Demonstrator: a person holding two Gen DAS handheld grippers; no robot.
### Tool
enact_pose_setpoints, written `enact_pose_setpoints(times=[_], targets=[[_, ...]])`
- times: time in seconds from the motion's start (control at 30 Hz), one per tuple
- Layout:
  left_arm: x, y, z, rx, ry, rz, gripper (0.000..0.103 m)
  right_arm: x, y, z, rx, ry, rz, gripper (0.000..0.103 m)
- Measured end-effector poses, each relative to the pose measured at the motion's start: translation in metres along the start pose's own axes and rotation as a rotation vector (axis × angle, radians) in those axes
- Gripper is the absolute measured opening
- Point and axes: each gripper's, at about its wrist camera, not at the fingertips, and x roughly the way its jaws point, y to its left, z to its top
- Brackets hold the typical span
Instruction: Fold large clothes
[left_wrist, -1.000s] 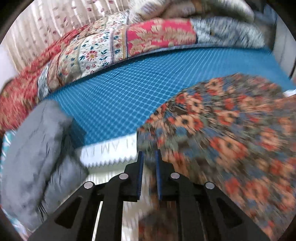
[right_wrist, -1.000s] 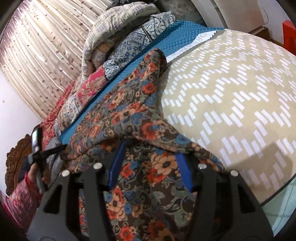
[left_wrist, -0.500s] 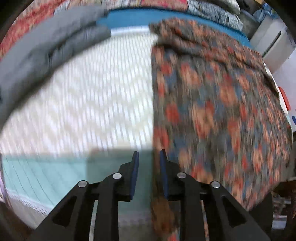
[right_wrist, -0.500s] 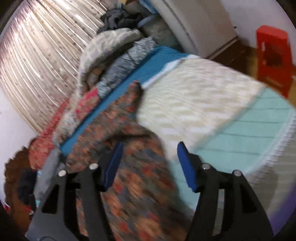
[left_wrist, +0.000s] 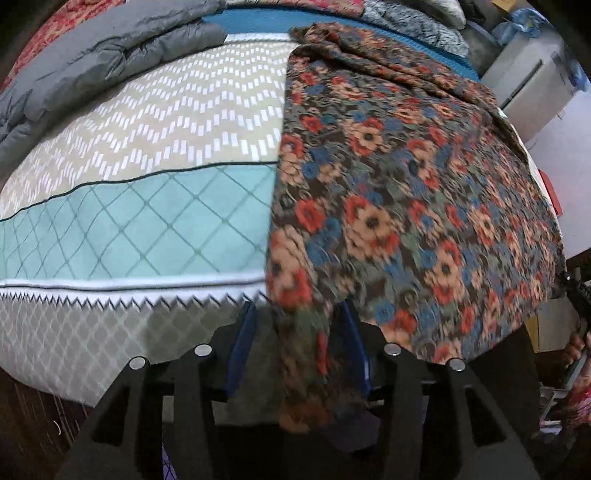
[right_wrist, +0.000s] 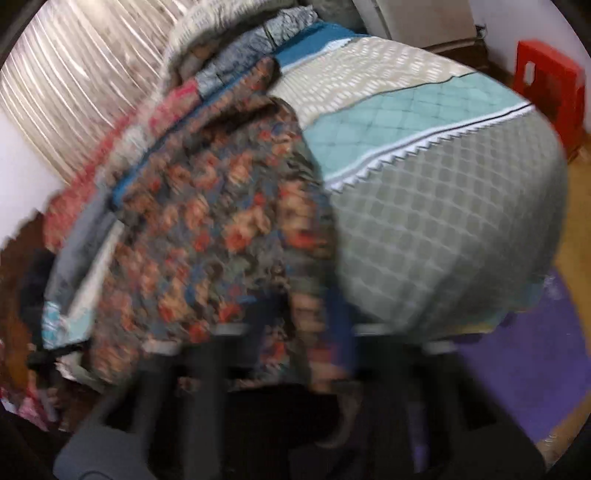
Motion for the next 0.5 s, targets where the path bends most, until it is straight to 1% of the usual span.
enact_pose_setpoints(times=[0.03,0.1,0.13,0.17,0.23,0.27,0.3,0.33,0.37,0.4,0.47,0.5], targets=[[-0.002,-0.004,-0.002,0.018,-0.001,-0.001,0.015,-0.019,0.003,0.001,-0.005,-0.035,-0.009,0.006],[-0.015,-0.012,-0.008,0.045,-0.042,0.005,0.016,-0.045,0.01,0.002,-0.056,-0.073,-0.081,0.004],[-0.02,-0.014,-0.01,0.053,-0.055,-0.006,0.016,-0.05,0.006,0.001,-0.059,-0.068,-0.115,0.004],[-0.022,-0.016,-0.01,0.054,-0.056,-0.017,0.016,-0.048,-0.002,-0.001,-0.045,-0.04,-0.134,0.004],[-0.022,-0.019,-0.013,0.049,-0.055,-0.024,0.016,-0.032,-0.022,-0.01,0.019,0.033,-0.133,0.004],[-0.02,-0.019,-0.014,0.051,-0.053,-0.006,0.016,-0.021,-0.031,-0.017,0.061,0.072,-0.111,0.006],[-0.017,-0.018,-0.015,0.048,-0.044,0.009,0.016,-0.016,-0.034,-0.019,0.08,0.078,-0.1,0.006],[-0.015,-0.016,-0.016,0.038,-0.031,0.006,0.016,-0.014,-0.033,-0.021,0.089,0.068,-0.095,0.007],[-0.015,-0.011,-0.015,0.011,-0.017,-0.006,0.015,-0.015,-0.033,-0.024,0.101,0.047,-0.089,0.015],[-0.016,-0.007,-0.014,-0.008,-0.01,-0.018,0.012,-0.016,-0.032,-0.023,0.113,0.036,-0.073,0.021],[-0.019,0.002,-0.014,-0.021,-0.004,-0.025,0.007,-0.024,-0.037,-0.027,0.137,0.009,-0.017,0.061],[-0.02,0.005,-0.013,-0.026,0.001,-0.023,0.001,-0.029,-0.038,-0.028,0.143,-0.011,-0.002,0.065]])
